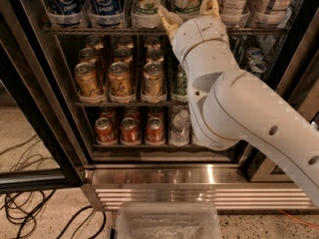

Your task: Pick 7up can from top shelf of fridge

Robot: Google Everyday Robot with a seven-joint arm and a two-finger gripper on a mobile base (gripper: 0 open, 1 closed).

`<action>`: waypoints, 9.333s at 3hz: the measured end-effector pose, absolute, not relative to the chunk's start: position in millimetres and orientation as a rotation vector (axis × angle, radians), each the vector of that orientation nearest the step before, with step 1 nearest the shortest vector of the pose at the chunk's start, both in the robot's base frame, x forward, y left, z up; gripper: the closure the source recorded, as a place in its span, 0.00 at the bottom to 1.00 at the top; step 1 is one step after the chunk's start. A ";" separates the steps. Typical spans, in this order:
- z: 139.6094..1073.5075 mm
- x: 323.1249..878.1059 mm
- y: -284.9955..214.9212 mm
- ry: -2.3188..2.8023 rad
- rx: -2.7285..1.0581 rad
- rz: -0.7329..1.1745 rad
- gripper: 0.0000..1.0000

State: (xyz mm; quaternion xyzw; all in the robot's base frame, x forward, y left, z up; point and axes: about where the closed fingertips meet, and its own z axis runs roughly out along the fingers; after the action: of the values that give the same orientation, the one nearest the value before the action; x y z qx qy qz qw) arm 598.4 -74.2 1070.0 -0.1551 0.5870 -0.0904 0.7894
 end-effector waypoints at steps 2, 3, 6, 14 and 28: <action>1066.7 616.4 -77.2 1.298 -0.386 -0.221 0.37; 1066.5 616.4 -78.0 1.301 -0.388 -0.225 0.38; 1075.7 644.1 -79.7 1.308 -0.374 -0.246 0.44; 1110.8 659.7 -92.4 1.252 -0.239 -0.180 1.00; 1118.8 638.6 -85.4 1.199 -0.219 -0.080 1.00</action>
Offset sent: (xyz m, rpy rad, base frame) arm 0.0293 -0.0057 -0.0088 -0.0837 0.0695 0.0027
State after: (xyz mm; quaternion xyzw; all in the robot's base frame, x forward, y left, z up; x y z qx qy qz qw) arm 638.6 -85.4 1118.8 -0.1030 0.5629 -0.0377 0.8192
